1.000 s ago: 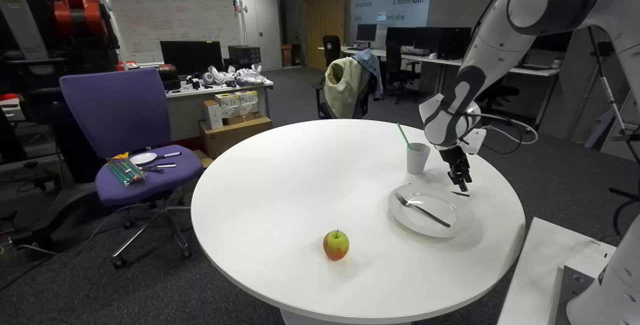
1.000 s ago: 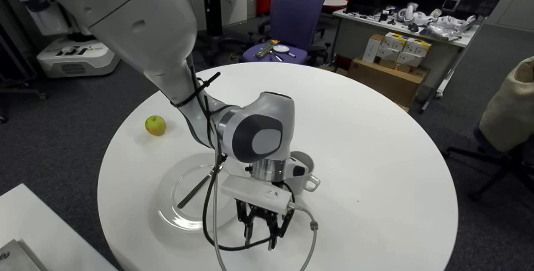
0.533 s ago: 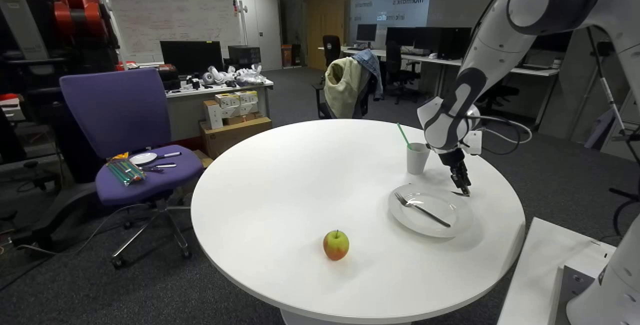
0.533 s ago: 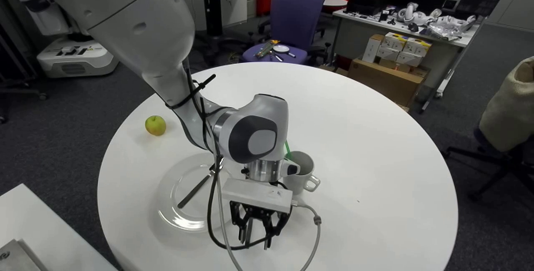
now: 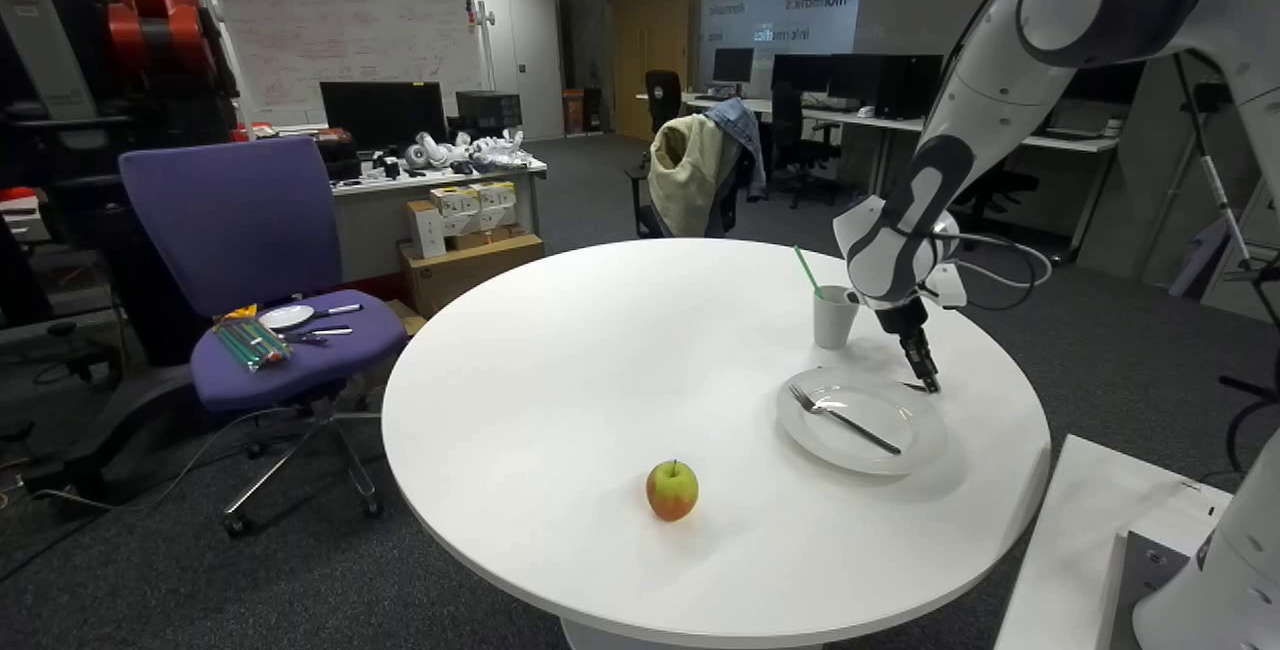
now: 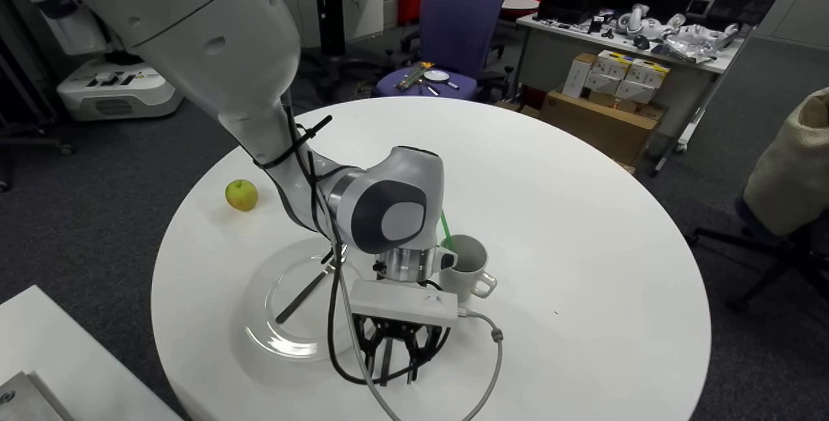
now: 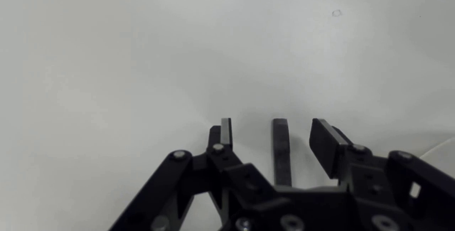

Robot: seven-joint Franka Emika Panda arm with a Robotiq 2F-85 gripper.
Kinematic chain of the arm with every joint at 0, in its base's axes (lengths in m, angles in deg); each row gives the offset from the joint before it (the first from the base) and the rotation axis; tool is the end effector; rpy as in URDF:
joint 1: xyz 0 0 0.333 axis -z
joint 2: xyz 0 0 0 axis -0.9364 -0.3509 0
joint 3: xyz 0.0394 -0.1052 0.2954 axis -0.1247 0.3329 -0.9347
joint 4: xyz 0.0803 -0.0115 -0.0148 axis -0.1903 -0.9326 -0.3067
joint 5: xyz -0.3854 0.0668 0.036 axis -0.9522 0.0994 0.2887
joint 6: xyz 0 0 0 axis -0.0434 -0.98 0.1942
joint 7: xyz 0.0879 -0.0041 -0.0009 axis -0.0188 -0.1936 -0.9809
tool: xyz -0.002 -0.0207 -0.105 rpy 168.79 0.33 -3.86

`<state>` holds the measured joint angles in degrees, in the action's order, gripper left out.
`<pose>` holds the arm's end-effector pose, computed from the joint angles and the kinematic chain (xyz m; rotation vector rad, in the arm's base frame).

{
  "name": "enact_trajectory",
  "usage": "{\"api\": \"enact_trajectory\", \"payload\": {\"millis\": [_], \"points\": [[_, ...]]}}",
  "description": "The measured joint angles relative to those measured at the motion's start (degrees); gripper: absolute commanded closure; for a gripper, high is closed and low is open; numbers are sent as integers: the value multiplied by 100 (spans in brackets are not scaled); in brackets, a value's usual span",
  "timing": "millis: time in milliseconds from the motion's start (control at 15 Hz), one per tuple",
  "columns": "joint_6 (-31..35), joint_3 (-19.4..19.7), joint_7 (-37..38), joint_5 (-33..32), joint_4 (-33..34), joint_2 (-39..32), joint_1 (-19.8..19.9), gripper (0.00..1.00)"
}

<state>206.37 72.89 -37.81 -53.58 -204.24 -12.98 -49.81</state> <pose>0.4360 -0.3003 0.1151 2.8844 0.6056 -0.7896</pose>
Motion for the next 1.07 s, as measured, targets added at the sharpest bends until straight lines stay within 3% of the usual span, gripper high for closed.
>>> {"api": "enact_trajectory", "payload": {"millis": [467, 800, 1067], "points": [[139, -32, -71, 4, -62, 49, -2, 46], [526, -32, -53, 16, -124, 93, -3, 35], [579, -47, -53, 44, -153, 141, -4, 5]]}}
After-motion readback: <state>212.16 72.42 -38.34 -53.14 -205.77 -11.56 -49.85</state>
